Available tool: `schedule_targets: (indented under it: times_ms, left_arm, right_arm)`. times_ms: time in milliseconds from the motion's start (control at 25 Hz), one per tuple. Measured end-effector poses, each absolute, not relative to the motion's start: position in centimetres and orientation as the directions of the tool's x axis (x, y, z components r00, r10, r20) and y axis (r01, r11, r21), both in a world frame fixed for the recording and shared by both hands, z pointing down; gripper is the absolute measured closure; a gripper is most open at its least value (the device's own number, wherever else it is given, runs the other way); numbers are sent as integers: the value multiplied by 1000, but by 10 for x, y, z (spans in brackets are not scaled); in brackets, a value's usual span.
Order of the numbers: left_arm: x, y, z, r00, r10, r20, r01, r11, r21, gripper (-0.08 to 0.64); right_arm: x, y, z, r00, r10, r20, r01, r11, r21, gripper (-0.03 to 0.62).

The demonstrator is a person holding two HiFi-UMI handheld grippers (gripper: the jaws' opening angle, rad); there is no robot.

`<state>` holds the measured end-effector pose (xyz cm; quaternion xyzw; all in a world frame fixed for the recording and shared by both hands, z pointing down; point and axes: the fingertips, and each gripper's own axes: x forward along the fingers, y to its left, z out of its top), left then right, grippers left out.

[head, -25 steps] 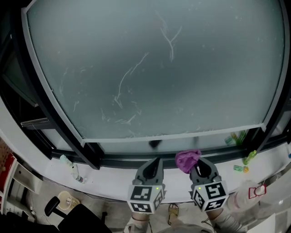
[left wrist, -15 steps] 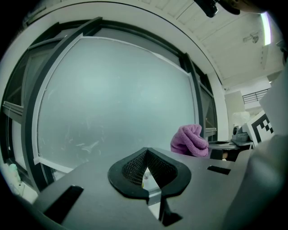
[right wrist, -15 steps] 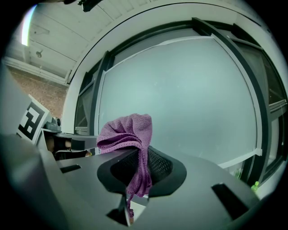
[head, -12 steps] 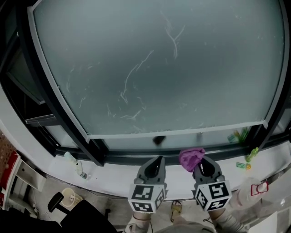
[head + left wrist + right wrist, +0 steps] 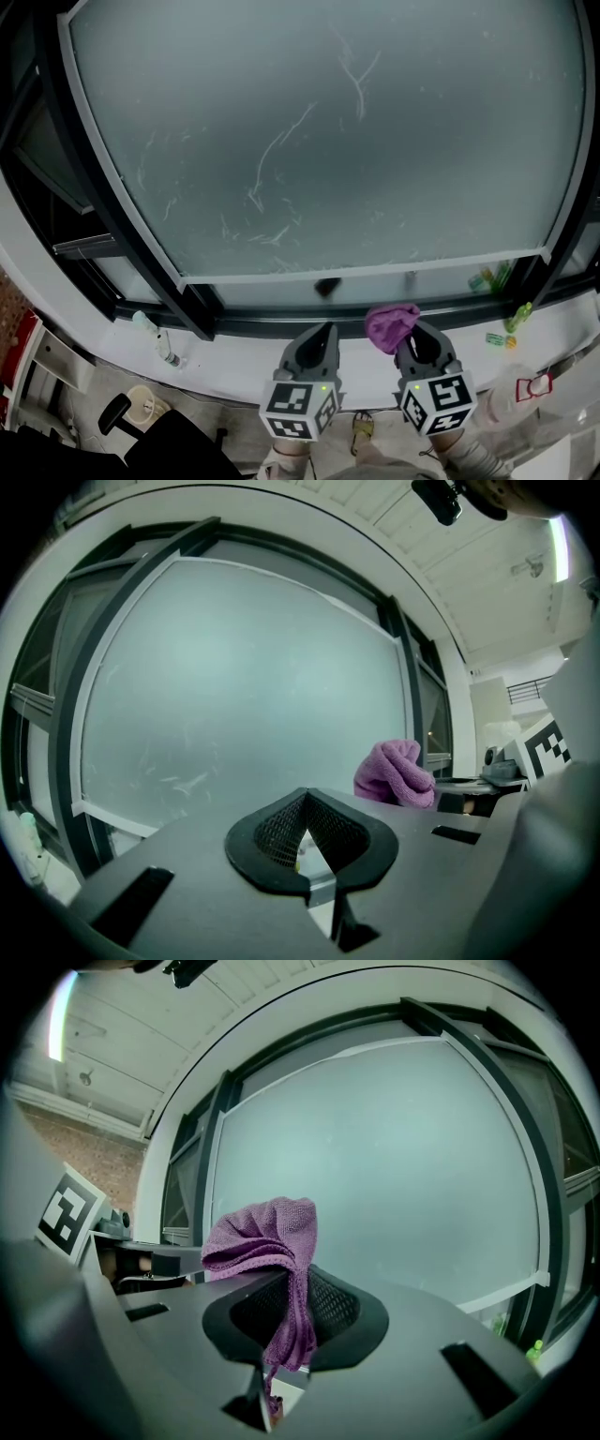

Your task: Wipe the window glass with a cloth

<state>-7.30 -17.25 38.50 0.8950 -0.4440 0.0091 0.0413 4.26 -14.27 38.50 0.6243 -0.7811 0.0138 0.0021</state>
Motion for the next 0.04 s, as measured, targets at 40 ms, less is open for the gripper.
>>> schedule_targets:
  times_ms: [40]
  left_arm:
    - [-74,-172,385,605,-794,53,-796,-601,71,555]
  right_arm:
    - [41,-142,385,-223,-975,20,-975,223,-16,545]
